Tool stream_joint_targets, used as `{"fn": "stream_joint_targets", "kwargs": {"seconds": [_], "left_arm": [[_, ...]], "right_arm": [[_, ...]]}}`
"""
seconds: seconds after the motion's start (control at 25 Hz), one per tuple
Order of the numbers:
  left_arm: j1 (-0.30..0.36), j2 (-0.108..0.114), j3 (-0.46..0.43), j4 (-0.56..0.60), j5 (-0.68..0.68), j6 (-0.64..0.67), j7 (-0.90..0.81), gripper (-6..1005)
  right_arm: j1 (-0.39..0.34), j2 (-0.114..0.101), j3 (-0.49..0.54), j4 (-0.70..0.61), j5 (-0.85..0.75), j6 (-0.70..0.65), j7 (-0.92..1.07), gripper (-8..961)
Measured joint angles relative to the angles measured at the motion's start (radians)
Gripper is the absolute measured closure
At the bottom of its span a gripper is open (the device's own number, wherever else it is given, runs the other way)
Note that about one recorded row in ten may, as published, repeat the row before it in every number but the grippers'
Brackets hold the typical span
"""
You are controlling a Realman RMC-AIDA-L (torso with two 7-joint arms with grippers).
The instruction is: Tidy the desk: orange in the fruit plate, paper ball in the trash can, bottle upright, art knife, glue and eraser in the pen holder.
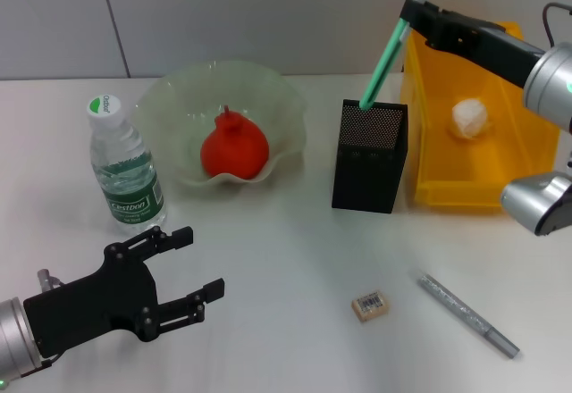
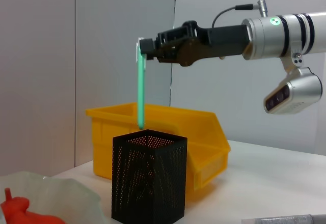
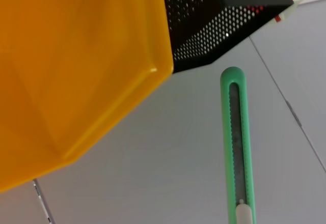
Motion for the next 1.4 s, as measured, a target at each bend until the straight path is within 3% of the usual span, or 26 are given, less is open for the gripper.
{"fn": "stream_joint_targets", "kwargs": {"seconds": [0.32, 0.64, 1.4], "left_arm": [[0.000, -0.001, -0.001, 0.012, 0.000, -0.001, 0.004, 186], [0.001, -0.001, 0.001, 0.013, 0.000, -0.001, 0.019, 186], [0.005, -0.005, 0.000, 0.004, 0.000, 0.004, 0.088, 187]], "right_arm": [[-0.062, 0.001, -0.030, -0.022, 0.018, 0.003, -0.042, 759], [-0.074, 0.001, -0.073, 0.004, 0.249, 0.009, -0.229, 726], [-0.115, 0.001, -0.107, 0.016, 0.278, 0.059, -0.259, 648]]}}
